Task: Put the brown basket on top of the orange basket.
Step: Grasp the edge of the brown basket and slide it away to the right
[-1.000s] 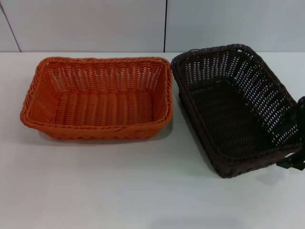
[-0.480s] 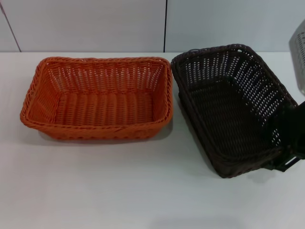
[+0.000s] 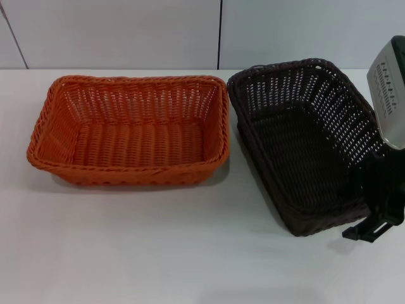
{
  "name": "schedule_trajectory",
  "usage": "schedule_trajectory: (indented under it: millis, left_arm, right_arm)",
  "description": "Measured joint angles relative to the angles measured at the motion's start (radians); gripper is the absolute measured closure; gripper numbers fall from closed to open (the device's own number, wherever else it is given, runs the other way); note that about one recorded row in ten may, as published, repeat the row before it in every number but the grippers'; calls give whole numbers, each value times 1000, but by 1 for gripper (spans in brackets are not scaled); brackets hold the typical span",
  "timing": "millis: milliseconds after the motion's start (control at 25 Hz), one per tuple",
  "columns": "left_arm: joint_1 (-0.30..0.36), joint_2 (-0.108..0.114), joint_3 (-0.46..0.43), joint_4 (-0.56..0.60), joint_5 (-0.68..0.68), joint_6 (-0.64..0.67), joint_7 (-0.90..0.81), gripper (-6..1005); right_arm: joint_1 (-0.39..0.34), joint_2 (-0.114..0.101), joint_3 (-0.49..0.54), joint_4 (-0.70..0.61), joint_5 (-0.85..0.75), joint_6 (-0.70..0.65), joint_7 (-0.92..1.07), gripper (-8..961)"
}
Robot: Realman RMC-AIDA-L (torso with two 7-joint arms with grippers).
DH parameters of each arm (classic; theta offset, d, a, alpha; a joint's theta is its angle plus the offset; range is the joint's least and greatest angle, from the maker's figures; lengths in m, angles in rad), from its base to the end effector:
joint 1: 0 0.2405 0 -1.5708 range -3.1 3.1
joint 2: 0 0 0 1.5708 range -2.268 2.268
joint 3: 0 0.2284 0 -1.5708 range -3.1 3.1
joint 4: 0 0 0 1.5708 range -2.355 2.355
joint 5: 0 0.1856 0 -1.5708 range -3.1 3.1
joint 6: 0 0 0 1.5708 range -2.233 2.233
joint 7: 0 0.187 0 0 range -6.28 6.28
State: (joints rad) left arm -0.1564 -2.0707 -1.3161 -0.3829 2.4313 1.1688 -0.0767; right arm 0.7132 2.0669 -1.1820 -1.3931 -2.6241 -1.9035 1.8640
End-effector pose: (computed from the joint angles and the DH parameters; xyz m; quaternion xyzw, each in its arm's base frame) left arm -0.3521 0.2974 0.0865 -0.5220 -0.2914 -0.2955 0.7452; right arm 0.1715 0.3090 0.0100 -0.9724 0.0339 -0.2284 0.0335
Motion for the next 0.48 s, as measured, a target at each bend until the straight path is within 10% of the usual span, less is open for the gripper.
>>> schedule_trajectory:
  millis: [480]
  left_arm:
    - [-3, 0, 0, 6, 0, 0, 0, 203]
  right_arm:
    - [0, 2, -40, 58, -6, 55, 8, 272]
